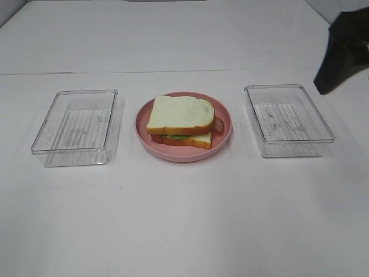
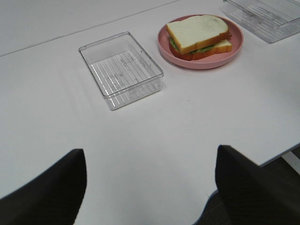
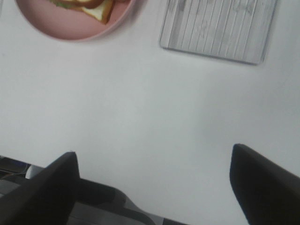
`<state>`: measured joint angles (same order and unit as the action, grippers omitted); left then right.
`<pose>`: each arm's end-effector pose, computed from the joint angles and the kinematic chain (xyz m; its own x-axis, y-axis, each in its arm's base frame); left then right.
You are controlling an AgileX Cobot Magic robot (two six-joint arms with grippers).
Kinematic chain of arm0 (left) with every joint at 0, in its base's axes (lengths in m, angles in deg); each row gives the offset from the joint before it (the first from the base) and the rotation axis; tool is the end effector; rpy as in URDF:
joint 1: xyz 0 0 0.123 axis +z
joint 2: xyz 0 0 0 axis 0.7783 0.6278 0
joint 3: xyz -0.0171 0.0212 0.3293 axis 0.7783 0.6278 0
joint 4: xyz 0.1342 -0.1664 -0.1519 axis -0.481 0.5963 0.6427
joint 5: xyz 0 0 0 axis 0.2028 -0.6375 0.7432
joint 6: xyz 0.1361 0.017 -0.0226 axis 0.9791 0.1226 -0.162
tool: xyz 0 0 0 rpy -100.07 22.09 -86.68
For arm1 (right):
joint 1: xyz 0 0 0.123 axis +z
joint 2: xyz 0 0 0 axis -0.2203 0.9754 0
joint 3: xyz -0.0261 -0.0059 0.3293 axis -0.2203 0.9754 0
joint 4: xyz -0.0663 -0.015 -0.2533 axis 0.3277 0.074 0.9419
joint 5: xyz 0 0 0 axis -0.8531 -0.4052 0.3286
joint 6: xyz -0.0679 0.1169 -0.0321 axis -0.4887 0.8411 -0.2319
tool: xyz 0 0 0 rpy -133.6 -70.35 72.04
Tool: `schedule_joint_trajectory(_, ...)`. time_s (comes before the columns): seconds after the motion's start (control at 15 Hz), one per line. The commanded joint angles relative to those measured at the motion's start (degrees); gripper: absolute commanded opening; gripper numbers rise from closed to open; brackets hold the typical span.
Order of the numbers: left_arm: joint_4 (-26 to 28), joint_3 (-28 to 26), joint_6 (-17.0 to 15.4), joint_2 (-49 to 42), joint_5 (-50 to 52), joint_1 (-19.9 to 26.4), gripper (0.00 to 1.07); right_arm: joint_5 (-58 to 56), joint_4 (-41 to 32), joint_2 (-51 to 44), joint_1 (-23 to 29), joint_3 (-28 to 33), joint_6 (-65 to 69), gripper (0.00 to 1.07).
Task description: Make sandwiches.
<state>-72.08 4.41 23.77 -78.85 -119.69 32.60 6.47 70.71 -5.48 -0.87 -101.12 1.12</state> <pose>-0.0019 -0.0080 0.2657 -0.3852 0.1855 -0.9040 0.3884 0.9212 0.0235 0.2470 0.0683 0.3275 -0.9025 -0.2077 -0.3774 -0.2629 0.9596 0.1006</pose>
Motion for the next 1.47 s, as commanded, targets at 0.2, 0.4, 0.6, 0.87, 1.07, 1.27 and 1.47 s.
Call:
schedule_joint_trajectory(0.2,0.5,0.2,0.1,-1.2,0.1,-0.1,0.73,-1.4,0.3,-25.3,0.2,19.3,-0.9,0.82)
schedule_joint_trajectory(0.4,0.5,0.2,0.1,-1.2,0.1,-0.1,0.73,-1.3,0.3,-39.6,0.2,26.8,-3.2,0.82)
schedule_joint_trajectory(0.6,0.5,0.2,0.1,-1.2,0.1,-0.1,0.73,1.7,1.2,-56.7,0.2,33.2,-6.0,0.82)
schedule_joint_trajectory(0.87,0.5,0.2,0.1,-1.2,0.1,-0.1,0.73,2.9,0.9,-65.9,0.2,35.5,-4.7,0.82)
schedule_joint_trajectory(1.07,0.5,0.2,0.1,-1.2,0.1,-0.1,0.73,4.0,1.5,-66.7,0.2,36.2,-4.6,0.82)
schedule_joint_trajectory(1.27,0.5,0.2,0.1,-1.2,0.1,-0.1,0.73,4.0,1.4,-66.7,0.2,36.1,-4.6,0.82)
schedule_joint_trajectory(1.47,0.5,0.2,0.1,-1.2,0.1,-0.1,0.73,4.0,1.4,-66.7,0.2,36.1,-4.6,0.82)
